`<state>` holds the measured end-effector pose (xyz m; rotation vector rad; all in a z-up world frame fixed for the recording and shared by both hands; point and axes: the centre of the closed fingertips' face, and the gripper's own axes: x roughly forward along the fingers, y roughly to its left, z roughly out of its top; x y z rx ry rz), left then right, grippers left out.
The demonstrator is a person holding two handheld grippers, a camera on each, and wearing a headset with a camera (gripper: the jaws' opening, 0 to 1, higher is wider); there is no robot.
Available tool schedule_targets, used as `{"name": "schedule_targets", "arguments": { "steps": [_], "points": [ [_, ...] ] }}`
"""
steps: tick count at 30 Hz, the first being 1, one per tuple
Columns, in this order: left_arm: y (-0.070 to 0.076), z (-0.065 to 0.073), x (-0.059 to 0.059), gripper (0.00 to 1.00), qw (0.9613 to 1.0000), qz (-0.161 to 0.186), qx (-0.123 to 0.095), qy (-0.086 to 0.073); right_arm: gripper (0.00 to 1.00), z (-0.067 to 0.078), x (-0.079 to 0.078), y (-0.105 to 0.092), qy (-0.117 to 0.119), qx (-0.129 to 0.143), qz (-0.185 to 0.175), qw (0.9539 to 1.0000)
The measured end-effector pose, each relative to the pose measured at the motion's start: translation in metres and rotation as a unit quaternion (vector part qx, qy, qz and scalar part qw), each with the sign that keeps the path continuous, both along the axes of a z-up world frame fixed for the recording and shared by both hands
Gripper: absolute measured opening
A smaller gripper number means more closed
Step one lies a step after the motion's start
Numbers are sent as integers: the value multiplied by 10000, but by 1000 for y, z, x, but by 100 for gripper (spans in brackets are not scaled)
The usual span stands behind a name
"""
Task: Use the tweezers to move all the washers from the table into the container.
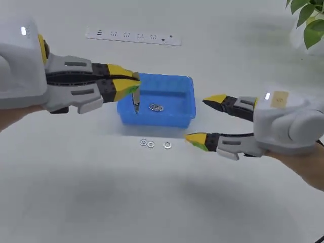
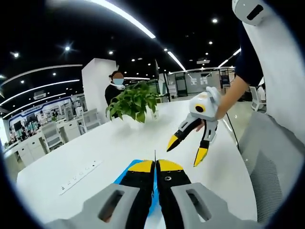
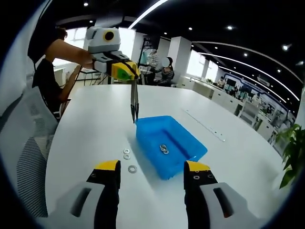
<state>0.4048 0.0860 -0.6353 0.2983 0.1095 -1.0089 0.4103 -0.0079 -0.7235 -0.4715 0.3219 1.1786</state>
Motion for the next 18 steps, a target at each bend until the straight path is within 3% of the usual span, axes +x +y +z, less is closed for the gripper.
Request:
{"name": "schedule_targets", "arguments": {
  "steps": [3, 5, 11, 15, 18],
  "points": [
    [-4, -6, -6, 5, 10000, -17, 66, 10, 59, -7, -10, -7, 70, -44, -15, 10000],
    [-7, -13, -10, 5, 9998, -73, 203, 3, 63, -5, -15, -7, 146, 132, -57, 9998],
    [-14, -24, -18, 5, 9996, -171, 115, 168, 69, -6, -17, -10, 120, 169, -163, 9997],
    [-16, -25, -20, 5, 9997, -206, -20, 129, 74, -10, -20, -11, 202, 159, -89, 9996],
    [-17, -26, -21, 5, 9996, -220, -93, 126, 79, -16, -22, -11, 241, -44, 149, 9996]
  ]
}}
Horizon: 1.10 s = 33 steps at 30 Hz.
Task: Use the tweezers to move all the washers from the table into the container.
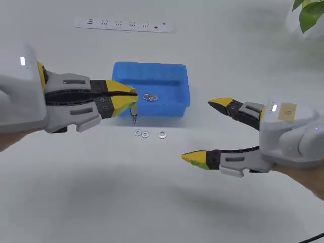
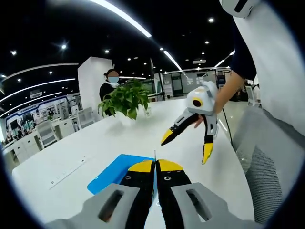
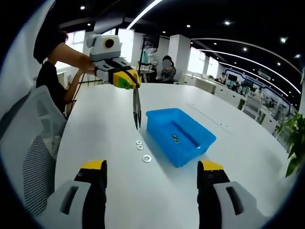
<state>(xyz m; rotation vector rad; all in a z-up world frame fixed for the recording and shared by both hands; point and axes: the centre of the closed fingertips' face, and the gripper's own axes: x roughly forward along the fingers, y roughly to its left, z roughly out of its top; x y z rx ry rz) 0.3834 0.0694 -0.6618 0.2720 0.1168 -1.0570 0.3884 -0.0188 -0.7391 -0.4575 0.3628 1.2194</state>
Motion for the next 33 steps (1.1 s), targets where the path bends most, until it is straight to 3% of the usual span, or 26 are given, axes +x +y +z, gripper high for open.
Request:
{"name": "schedule_targets", "arguments": {
  "steps": [3, 6, 11, 18, 22, 33],
  "points": [
    [0, -5, -1, 5, 10000, -35, -9, 44, 83, 0, 1, 4, 159, 116, -6, 9998],
    [-1, -10, -1, 5, 9998, -143, -70, 127, 88, -5, 0, 8, 180, 72, -4, 9998],
    [-4, -18, 5, 5, 9992, -243, -146, 287, 94, -18, -14, 17, 272, -112, 325, 9990],
    [-5, -27, 6, 5, 9984, -317, -193, 438, 97, -23, -21, 24, 363, -79, 468, 9982],
    [-4, -30, 7, 5, 9984, -294, -184, 445, 100, -26, -25, 26, 562, -21, 495, 9972],
    [-1, -33, 9, 5, 9986, -253, -155, 436, 100, -29, -28, 32, 763, 91, 467, 9959]
  ]
}}
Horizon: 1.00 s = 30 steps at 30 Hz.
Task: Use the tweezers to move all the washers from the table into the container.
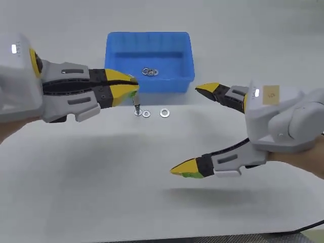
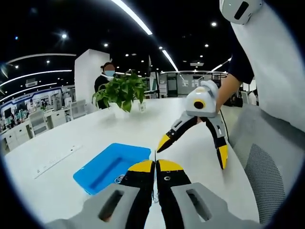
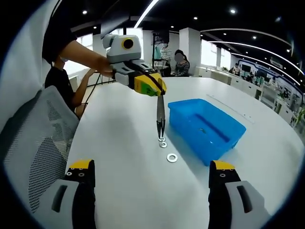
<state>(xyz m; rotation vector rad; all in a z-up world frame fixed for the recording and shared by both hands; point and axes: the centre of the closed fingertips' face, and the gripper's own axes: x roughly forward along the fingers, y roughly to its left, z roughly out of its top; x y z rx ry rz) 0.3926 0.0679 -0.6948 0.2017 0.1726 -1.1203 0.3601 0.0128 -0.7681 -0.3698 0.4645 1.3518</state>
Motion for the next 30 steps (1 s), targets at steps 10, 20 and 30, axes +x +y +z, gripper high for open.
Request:
{"name": "schedule_targets", "arguments": {
  "steps": [10, 20, 30],
  "points": [
    [-1, -4, -2, 5, 9999, -83, 27, 61, 98, 0, 3, -2, -2, -11, -86, 10000],
    [3, -6, -4, 5, 9993, -190, 265, 174, 92, -4, -5, 9, 178, 2, 82, 9998],
    [-4, -8, -5, 5, 9976, -308, 418, 451, 74, 5, -1, 54, 278, 153, 612, 9976]
  ]
}}
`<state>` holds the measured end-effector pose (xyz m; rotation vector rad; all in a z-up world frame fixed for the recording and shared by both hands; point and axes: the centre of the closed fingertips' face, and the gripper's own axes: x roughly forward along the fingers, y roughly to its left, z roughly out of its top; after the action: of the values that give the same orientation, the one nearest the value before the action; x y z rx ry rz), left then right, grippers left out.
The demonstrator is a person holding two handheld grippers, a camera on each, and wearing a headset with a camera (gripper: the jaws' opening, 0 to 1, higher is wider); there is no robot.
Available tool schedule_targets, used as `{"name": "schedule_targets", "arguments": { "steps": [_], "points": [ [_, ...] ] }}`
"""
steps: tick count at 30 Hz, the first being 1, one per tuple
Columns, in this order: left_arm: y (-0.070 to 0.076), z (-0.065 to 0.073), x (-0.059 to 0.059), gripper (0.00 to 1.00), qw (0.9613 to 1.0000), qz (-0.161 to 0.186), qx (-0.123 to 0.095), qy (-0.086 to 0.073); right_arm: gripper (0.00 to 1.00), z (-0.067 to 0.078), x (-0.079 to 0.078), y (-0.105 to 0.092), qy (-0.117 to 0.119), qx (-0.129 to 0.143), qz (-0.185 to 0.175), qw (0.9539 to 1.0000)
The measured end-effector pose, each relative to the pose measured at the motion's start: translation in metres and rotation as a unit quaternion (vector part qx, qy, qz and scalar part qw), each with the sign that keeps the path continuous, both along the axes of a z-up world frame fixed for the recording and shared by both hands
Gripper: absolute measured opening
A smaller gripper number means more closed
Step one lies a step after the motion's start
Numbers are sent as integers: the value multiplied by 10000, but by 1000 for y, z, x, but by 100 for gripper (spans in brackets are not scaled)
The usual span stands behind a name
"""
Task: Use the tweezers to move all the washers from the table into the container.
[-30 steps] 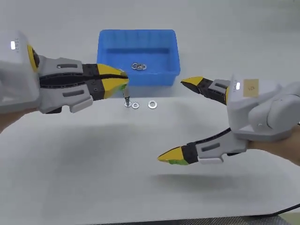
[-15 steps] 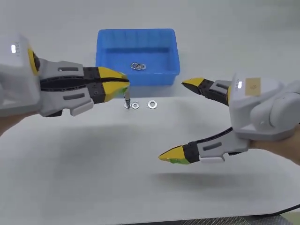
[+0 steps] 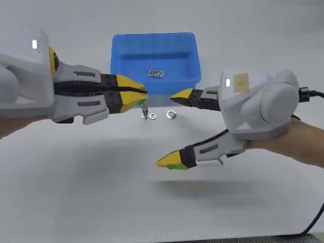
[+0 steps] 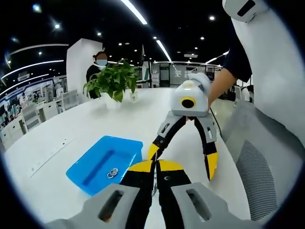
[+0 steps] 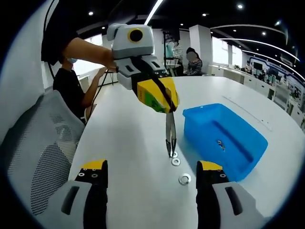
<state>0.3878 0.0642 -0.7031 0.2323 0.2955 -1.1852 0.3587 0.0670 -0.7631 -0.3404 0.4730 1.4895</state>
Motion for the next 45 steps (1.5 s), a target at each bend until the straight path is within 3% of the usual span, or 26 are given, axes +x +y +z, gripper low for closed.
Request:
{"name": "schedule_targets", "arguments": {
  "steps": [2, 10, 13, 27, 32, 38, 39, 41, 45],
  "points": [
    [0, 0, 0, 5, 10000, 15, 14, 12, 62, 5, 0, 8, 74, 159, 91, 9998],
    [1, -1, -2, 5, 9999, -103, 124, 34, 32, 1, 10, 25, 134, 197, 374, 9990],
    [1, -1, -4, 5, 9997, -195, 169, 5, 30, 3, 13, 27, 337, 327, 393, 9981],
    [-1, -2, -7, 5, 9994, -297, 192, -7, 13, -2, 20, 30, 101, 137, 707, 9974],
    [0, -2, -5, 5, 9995, -250, 189, -6, 11, -3, 21, 30, -187, 61, 839, 9963],
    [0, -2, -5, 6, 9997, -28, 129, 193, 10, -3, 21, 30, -422, 9, 899, 9951],
    [0, -2, -5, 6, 9995, 57, 90, 289, 10, -3, 20, 30, -452, 3, 909, 9948],
    [-1, -2, -10, 7, 9978, 140, -59, 640, 10, -3, 18, 30, -519, -24, 926, 9943],
    [0, 5, -10, 9, 9982, 201, -131, 543, 9, -3, 17, 30, -583, -104, 809, 9950]
  ]
}}
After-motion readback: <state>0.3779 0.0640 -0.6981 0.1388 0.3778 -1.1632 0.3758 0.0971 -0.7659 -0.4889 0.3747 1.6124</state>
